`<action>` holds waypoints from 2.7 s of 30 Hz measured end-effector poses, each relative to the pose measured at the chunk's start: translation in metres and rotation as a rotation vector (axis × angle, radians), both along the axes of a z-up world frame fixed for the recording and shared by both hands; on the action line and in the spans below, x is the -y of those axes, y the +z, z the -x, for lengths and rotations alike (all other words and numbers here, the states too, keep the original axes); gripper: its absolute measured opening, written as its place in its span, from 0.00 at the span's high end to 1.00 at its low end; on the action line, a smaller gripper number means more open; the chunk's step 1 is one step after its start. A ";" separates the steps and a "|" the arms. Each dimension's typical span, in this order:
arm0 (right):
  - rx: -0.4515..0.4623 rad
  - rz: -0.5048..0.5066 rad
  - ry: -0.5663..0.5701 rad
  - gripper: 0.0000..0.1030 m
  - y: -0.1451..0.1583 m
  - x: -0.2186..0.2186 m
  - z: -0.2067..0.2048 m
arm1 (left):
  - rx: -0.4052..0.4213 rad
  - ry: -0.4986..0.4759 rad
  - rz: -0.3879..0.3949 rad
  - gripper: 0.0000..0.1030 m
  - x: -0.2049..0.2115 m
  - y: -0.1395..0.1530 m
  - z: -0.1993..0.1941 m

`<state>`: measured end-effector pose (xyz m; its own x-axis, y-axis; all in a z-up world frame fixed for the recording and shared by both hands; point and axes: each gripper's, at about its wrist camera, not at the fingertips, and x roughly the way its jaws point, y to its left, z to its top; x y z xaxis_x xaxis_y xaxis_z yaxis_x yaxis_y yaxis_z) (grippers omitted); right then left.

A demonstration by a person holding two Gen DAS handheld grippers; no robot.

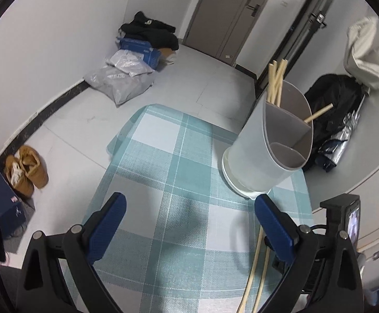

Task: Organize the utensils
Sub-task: 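Close the right gripper on a chopstick while the left gripper grasps the other, then lift both held chopsticks and carry them above the white holder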

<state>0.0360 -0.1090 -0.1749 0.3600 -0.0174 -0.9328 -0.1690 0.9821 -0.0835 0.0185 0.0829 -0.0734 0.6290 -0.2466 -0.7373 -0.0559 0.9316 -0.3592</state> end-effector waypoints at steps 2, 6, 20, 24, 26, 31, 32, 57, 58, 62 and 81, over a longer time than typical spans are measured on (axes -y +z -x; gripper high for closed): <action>-0.004 0.003 -0.004 0.71 0.000 -0.002 -0.002 | -0.008 0.014 0.010 0.06 -0.003 -0.001 -0.001; 0.003 -0.032 -0.016 0.74 0.000 -0.004 -0.013 | -0.027 0.031 0.015 0.06 -0.009 -0.007 -0.001; 0.073 -0.336 -0.175 0.97 0.011 0.068 -0.005 | -0.108 -0.234 -0.102 0.06 0.054 -0.025 -0.009; 0.146 -0.503 -0.290 0.97 0.026 0.113 0.006 | -0.103 -0.366 -0.229 0.06 0.100 -0.034 -0.012; 0.183 -0.552 -0.333 0.97 0.032 0.133 0.009 | -0.109 -0.404 -0.306 0.06 0.121 -0.043 -0.017; 0.275 -0.637 -0.392 0.97 0.048 0.177 0.020 | -0.148 -0.513 -0.396 0.08 0.156 -0.063 -0.028; 0.285 -0.651 -0.400 0.97 0.054 0.174 0.016 | -0.173 -0.527 -0.415 0.14 0.161 -0.068 -0.032; 0.377 -0.686 -0.397 0.97 0.070 0.195 0.026 | -0.268 -0.574 -0.371 0.98 0.164 -0.073 -0.028; 0.378 -0.683 -0.392 0.97 0.070 0.194 0.026 | -0.268 -0.573 -0.369 0.98 0.172 -0.067 -0.033; 0.381 -0.651 -0.374 0.97 0.070 0.188 0.027 | -0.241 -0.542 -0.360 0.98 0.180 -0.062 -0.035; 0.656 -0.488 -0.166 0.97 0.119 0.127 0.067 | 0.111 -0.384 -0.129 0.98 0.114 0.043 0.013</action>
<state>-0.0307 -0.2360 -0.0562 0.8612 0.2340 -0.4512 -0.0846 0.9413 0.3267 0.0058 -0.0314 -0.0300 0.5871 -0.3888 -0.7101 0.3364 0.9150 -0.2229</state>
